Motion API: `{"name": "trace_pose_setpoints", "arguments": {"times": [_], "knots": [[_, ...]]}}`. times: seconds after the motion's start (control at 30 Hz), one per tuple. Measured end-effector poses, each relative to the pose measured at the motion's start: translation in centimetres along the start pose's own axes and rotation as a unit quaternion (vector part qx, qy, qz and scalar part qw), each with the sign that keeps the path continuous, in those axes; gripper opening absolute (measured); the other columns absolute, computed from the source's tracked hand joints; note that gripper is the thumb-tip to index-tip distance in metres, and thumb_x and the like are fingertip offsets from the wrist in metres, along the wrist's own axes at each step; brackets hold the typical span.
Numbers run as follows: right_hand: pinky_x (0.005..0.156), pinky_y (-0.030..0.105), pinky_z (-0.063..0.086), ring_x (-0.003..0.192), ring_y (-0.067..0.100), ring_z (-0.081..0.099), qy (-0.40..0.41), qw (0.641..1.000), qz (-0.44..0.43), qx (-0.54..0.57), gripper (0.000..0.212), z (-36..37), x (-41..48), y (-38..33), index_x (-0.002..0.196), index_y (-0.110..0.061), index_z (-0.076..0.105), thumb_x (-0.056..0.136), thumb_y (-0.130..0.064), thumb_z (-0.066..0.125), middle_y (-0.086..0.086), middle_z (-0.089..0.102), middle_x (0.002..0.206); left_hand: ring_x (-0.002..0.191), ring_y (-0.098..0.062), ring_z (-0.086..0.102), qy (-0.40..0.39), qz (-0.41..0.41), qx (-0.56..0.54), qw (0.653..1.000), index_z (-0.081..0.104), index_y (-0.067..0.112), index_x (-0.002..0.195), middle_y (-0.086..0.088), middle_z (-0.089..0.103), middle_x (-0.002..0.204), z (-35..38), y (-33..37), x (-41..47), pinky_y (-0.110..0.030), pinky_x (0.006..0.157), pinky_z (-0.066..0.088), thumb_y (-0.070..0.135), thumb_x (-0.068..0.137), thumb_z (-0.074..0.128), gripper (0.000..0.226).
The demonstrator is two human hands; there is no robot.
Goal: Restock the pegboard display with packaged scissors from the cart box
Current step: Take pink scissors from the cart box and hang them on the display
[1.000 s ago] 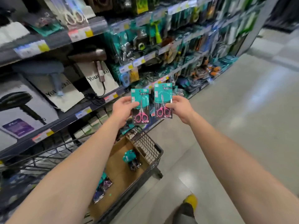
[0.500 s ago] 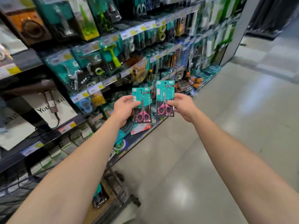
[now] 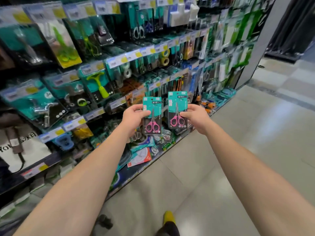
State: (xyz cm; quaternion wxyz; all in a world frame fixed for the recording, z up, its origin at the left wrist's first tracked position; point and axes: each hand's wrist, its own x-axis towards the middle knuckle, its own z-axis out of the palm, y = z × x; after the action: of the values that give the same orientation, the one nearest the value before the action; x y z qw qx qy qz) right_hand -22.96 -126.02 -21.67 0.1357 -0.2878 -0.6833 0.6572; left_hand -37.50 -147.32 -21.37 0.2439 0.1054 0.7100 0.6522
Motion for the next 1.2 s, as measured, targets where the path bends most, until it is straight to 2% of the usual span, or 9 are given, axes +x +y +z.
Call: {"name": "trace_pose_setpoints", "arguments": {"times": [0.2, 0.37, 0.43, 0.5, 0.67, 0.77, 0.93, 1.07, 1.2], "knots": [[0.083, 0.046, 0.062, 0.094, 0.026, 0.078, -0.015, 0.999, 0.004, -0.042, 0.03, -3.5, 11.3, -2.6, 0.117, -0.014, 0.07, 0.09, 0.0, 0.071, 0.008, 0.079, 0.108, 0.092, -0.018, 0.078, 0.014, -0.011, 0.01, 1.0, 0.065, 0.013, 0.124, -0.004, 0.078, 0.11, 4.1, 2.8, 10.2, -0.03, 0.067, 0.057, 0.011, 0.088, 0.08, 0.039], [0.072, 0.034, 0.061, 0.094, 0.025, 0.077, -0.015, 0.999, -0.002, -0.028, 0.03, -6.8, 18.4, -4.8, 0.116, -0.012, 0.068, 0.089, 0.002, 0.071, 0.011, 0.078, 0.11, 0.094, -0.018, 0.074, 0.038, -0.011, 0.007, 0.999, 0.065, 0.015, 0.12, -0.002, 0.077, 0.111, 7.5, 4.9, 15.9, -0.028, 0.07, 0.053, 0.012, 0.086, 0.082, 0.039], [0.067, 0.033, 0.061, 0.089, 0.023, 0.077, -0.017, 0.999, -0.001, -0.027, 0.029, -7.9, 21.0, -5.2, 0.118, -0.01, 0.068, 0.09, 0.0, 0.071, 0.009, 0.078, 0.108, 0.096, -0.022, 0.074, 0.046, -0.004, 0.011, 0.999, 0.066, 0.015, 0.11, -0.004, 0.076, 0.108, 8.8, 5.6, 17.7, -0.036, 0.081, 0.058, 0.008, 0.085, 0.082, 0.031], [0.084, 0.044, 0.063, 0.095, 0.025, 0.077, -0.023, 0.999, -0.006, -0.023, 0.026, -9.1, 23.7, -5.7, 0.11, -0.015, 0.07, 0.088, -0.002, 0.073, 0.007, 0.079, 0.107, 0.099, -0.026, 0.075, 0.061, 0.002, 0.015, 0.998, 0.068, 0.016, 0.106, -0.008, 0.077, 0.108, 10.2, 6.3, 19.5, -0.046, 0.09, 0.061, 0.006, 0.085, 0.082, 0.027], [0.093, 0.043, 0.059, 0.103, 0.026, 0.074, -0.061, 0.997, -0.04, -0.013, 0.03, -12.4, 29.4, -7.9, 0.115, -0.014, 0.067, 0.09, 0.002, 0.071, 0.011, 0.076, 0.113, 0.08, -0.013, 0.073, 0.109, 0.03, 0.016, 0.993, 0.064, 0.011, 0.117, -0.005, 0.075, 0.104, 14.8, 8.3, 22.6, -0.019, 0.054, 0.054, 0.006, 0.09, 0.077, 0.03], [0.093, 0.044, 0.059, 0.104, 0.026, 0.074, -0.091, 0.995, -0.036, -0.017, 0.035, -15.3, 32.9, -9.1, 0.12, -0.015, 0.067, 0.088, -0.003, 0.073, 0.007, 0.077, 0.114, 0.089, -0.021, 0.076, 0.139, 0.021, -0.009, 0.99, 0.063, 0.013, 0.113, -0.011, 0.076, 0.111, 17.5, 9.2, 24.0, -0.034, 0.068, 0.06, 0.006, 0.089, 0.078, 0.03], [0.092, 0.05, 0.06, 0.101, 0.024, 0.076, -0.143, 0.988, -0.05, -0.021, 0.028, -19.8, 39.0, -10.8, 0.102, -0.026, 0.072, 0.078, -0.013, 0.079, 0.003, 0.079, 0.108, 0.097, -0.028, 0.076, 0.202, 0.006, -0.025, 0.979, 0.066, 0.015, 0.113, -0.01, 0.077, 0.111, 21.5, 11.1, 25.8, -0.044, 0.08, 0.062, 0.008, 0.087, 0.081, 0.031], [0.063, 0.022, 0.054, 0.086, 0.013, 0.071, -0.164, 0.985, -0.051, -0.026, 0.023, -22.7, 40.7, -12.0, 0.11, -0.019, 0.066, 0.094, -0.001, 0.067, 0.002, 0.075, 0.104, 0.09, -0.023, 0.077, 0.228, 0.007, -0.045, 0.973, 0.067, 0.016, 0.111, -0.007, 0.078, 0.106, 25.0, 12.2, 26.8, -0.032, 0.064, 0.06, 0.006, 0.087, 0.08, 0.029], [0.072, 0.032, 0.056, 0.095, 0.023, 0.073, -0.172, 0.984, -0.035, -0.019, 0.031, -24.4, 42.9, -11.3, 0.121, -0.009, 0.066, 0.093, 0.002, 0.068, 0.009, 0.075, 0.111, 0.089, -0.022, 0.077, 0.238, 0.001, -0.046, 0.97, 0.067, 0.012, 0.118, -0.007, 0.078, 0.107, 28.1, 12.6, 28.1, -0.031, 0.062, 0.059, 0.007, 0.088, 0.079, 0.032]]}}
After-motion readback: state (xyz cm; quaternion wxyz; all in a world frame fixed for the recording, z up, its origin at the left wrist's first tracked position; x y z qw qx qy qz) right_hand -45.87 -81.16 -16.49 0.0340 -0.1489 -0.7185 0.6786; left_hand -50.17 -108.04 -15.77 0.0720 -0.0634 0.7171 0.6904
